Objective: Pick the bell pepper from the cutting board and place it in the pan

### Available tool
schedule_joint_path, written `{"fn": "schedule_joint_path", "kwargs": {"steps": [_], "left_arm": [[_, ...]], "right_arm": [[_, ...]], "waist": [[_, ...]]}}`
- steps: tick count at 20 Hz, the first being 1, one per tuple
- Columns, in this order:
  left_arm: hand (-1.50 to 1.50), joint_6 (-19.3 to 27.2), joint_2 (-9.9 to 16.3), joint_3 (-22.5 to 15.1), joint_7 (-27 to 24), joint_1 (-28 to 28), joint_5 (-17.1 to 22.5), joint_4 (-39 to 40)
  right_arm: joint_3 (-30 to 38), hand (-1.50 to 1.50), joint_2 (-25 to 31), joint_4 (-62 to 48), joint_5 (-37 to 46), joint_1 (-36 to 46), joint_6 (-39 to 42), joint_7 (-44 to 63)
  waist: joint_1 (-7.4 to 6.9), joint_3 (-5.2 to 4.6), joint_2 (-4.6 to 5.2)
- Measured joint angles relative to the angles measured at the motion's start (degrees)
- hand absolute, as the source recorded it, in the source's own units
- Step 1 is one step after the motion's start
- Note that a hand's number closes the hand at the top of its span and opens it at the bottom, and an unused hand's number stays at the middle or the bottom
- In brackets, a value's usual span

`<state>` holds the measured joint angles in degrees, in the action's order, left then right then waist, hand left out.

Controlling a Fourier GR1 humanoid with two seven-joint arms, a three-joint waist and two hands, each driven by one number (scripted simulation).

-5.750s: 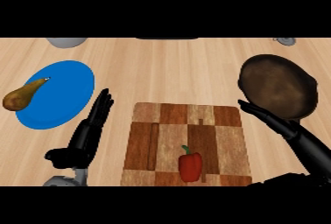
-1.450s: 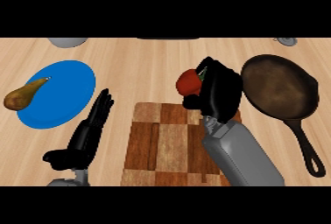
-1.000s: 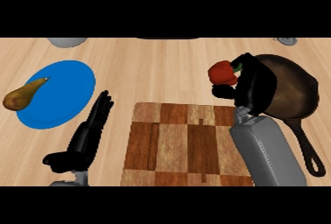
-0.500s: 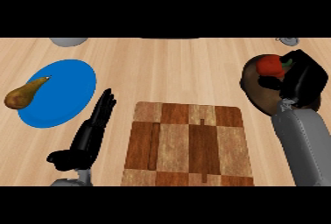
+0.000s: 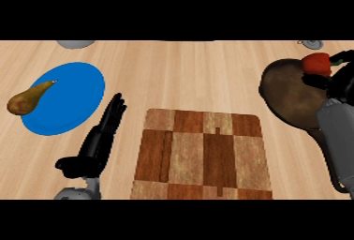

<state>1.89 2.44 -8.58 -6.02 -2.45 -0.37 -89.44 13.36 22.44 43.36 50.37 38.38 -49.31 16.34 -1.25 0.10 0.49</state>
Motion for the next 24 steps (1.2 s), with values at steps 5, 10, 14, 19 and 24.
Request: {"fn": "schedule_joint_path", "kwargs": {"steps": [5,10,14,19,24], "left_arm": [[0.0,-0.68,0.21,-0.17,0.54,-0.43,0.19,-0.61],[0.0,-0.95,-0.21,-0.6,0.25,-1.01,0.15,-0.36],[0.0,-1.21,-0.2,-1.01,0.33,-0.35,0.06,-1.11],[0.0,-1.22,-0.08,-0.94,0.91,-0.3,0.03,-1.78],[0.0,-1.34,0.51,0.32,1.25,-0.14,0.53,-1.89]], "right_arm": [[2.53,-1.5,3.01,-10.08,-5.2,2.77,9.94,-2.22],[5.2,-1.5,3.7,-17.49,-10.6,5.96,21.38,-6.87],[8.18,-1.5,4.28,-22.1,-13.65,7.71,22.41,-13.36],[13.5,-1.5,3.8,-21.85,-19.17,8.71,19.06,-22.86],[19.45,-1.5,4.19,-21.16,-26.35,7.94,20.48,-30.78]], "waist": [[-0.97,0.02,0.39],[-1.69,0.14,0.72],[-2.15,0.18,0.89],[-1.81,0.2,0.77],[-0.71,0.09,0.31]]}}
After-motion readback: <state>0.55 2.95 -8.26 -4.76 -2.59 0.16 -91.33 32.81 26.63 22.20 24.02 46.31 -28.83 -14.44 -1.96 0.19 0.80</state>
